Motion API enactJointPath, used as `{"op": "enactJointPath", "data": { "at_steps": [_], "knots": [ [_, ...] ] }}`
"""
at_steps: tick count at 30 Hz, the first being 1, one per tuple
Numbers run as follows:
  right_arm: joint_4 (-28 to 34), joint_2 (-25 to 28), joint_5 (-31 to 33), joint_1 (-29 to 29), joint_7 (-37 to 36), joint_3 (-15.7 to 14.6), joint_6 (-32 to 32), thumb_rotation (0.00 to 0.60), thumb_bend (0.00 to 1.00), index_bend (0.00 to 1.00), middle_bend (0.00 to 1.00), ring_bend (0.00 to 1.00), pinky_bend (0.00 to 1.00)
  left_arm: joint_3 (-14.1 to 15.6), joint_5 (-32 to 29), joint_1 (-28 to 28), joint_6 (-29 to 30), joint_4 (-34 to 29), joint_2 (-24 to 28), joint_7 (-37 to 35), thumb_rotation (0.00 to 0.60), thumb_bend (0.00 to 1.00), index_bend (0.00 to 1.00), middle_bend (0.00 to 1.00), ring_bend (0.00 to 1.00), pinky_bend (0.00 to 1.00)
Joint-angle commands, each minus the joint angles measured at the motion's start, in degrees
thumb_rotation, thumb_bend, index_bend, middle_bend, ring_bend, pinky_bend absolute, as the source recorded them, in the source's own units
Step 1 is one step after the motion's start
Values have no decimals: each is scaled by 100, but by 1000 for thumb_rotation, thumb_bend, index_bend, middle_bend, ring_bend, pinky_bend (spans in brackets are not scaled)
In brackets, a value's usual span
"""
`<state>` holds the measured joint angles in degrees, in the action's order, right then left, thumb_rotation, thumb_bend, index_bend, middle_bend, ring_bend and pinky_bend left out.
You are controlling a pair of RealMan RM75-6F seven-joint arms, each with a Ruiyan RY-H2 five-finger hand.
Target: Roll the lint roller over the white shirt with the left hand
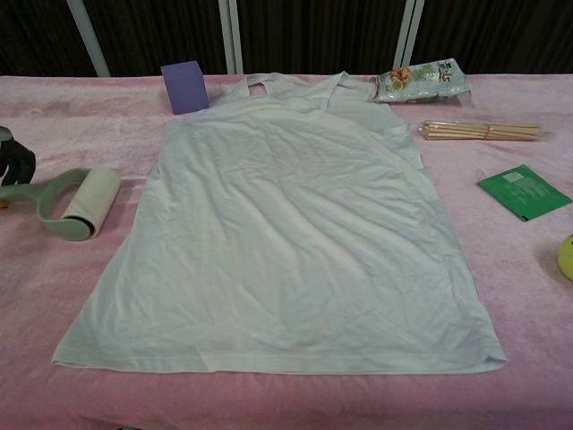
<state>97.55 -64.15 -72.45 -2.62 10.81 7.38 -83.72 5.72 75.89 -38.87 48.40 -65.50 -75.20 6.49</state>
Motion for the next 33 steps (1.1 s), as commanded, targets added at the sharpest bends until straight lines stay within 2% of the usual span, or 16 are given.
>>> {"op": "enactJointPath", "data": {
  "at_steps": [1,11,13,16,18,22,24,28,30,33],
  "knots": [
    [9,0,16,-5,16,4,9,600,264,236,55,235,337,-230,-786,-40,-186,-740,359,1035,600,0,64,65,0,231],
    [28,13,37,-2,1,19,4,600,264,236,55,234,338,-369,-2069,8,202,-2324,1046,2386,600,26,83,51,0,187],
    [31,15,31,-1,-6,18,3,600,264,236,55,234,337,-397,-2429,41,504,-2882,1339,2714,600,80,86,57,0,186],
    [34,18,12,-3,-1,7,6,600,264,236,55,235,337,-536,-2473,210,1123,-3498,1607,2708,600,105,86,62,0,184],
    [33,18,-10,-6,6,0,2,600,264,236,55,234,337,-598,-2185,467,1671,-3837,1765,2459,600,105,88,63,0,177],
    [21,28,-34,0,3,-4,-17,600,264,236,55,234,337,-418,-1435,1035,2488,-4036,1877,1994,600,105,101,63,0,151],
    [4,35,-68,-2,6,-10,-27,600,263,236,55,235,337,-203,-780,1481,3041,-3886,1776,1581,600,105,105,64,0,137],
    [-29,68,-227,-20,-14,-67,-13,600,264,236,55,234,320,95,-17,2066,3596,-3418,1520,723,600,105,108,71,0,97],
    [-69,87,-334,-31,-33,-100,-12,600,265,236,54,233,301,204,201,2294,3738,-3176,1422,262,600,108,116,72,0,64],
    [-103,104,-465,-49,-77,-142,2,600,265,236,55,232,273,283,275,2483,3817,-2987,1378,-9,600,118,128,77,0,20]
  ]
}}
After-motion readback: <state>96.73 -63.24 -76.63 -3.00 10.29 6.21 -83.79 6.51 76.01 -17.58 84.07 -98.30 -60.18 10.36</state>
